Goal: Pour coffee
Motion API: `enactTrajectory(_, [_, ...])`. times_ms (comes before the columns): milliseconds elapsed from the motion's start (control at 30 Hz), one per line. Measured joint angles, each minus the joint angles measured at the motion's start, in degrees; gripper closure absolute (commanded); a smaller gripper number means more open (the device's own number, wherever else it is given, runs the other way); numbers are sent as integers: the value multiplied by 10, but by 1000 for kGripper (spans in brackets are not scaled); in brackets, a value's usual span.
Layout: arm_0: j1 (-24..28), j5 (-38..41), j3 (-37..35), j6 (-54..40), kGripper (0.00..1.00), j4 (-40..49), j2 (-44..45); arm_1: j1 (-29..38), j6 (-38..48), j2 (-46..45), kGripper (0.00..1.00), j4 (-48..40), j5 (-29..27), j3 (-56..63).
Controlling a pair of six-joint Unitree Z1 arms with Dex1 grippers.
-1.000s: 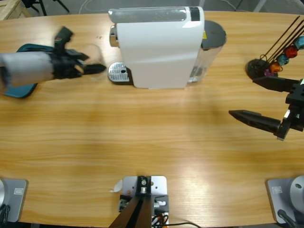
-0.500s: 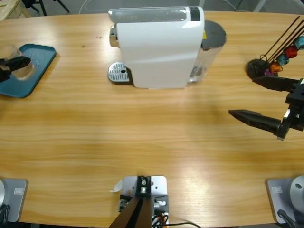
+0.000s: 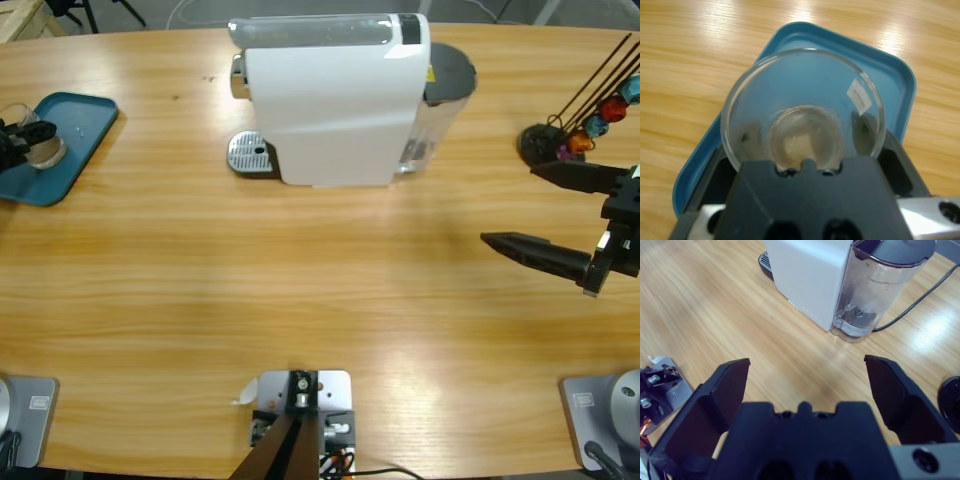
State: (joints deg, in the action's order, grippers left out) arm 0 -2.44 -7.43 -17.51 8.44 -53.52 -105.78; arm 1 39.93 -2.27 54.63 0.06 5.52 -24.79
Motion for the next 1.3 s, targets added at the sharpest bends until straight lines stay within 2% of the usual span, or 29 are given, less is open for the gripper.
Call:
enactTrajectory(167, [1, 4, 11, 8, 4, -26, -11, 0, 0, 0, 0, 0, 0, 0])
enactTrajectory(333, [1, 21, 56, 10, 4, -53, -4, 0, 0, 0, 0, 0, 0, 0])
enactTrajectory(467, [-8, 27, 77, 11, 4, -32, 72, 0, 0, 0, 0, -1, 0, 0])
enactTrajectory(500, [-15, 27, 75, 11, 4, -7, 104, 0, 0, 0, 0, -1, 0, 0])
enactTrajectory(567, [-38, 27, 44, 12, 4, 118, 196, 0, 0, 0, 0, -2, 0, 0])
enactTrajectory(733, [-116, 34, -143, 4, 13, 491, 398, 0, 0, 0, 0, -2, 0, 2])
enactTrajectory(833, [-167, 74, -192, -14, 12, 603, 480, 0, 0, 0, 0, -3, 2, 4])
enactTrajectory(967, [-262, 134, -195, -22, 9, 690, 525, 0, 0, 0, 0, -4, 8, 6])
enactTrajectory(1033, [-300, 168, -187, -24, 3, 697, 524, 0, 0, 0, 0, -4, 13, 7])
enactTrajectory(1133, [-341, 207, -164, -36, 11, 670, 488, 0, 0, 0, 0, -4, 16, 8])
enactTrajectory(1300, [-402, 211, -162, -67, 0, 643, 391, 0, 0, 6, 0, -7, 16, 8])
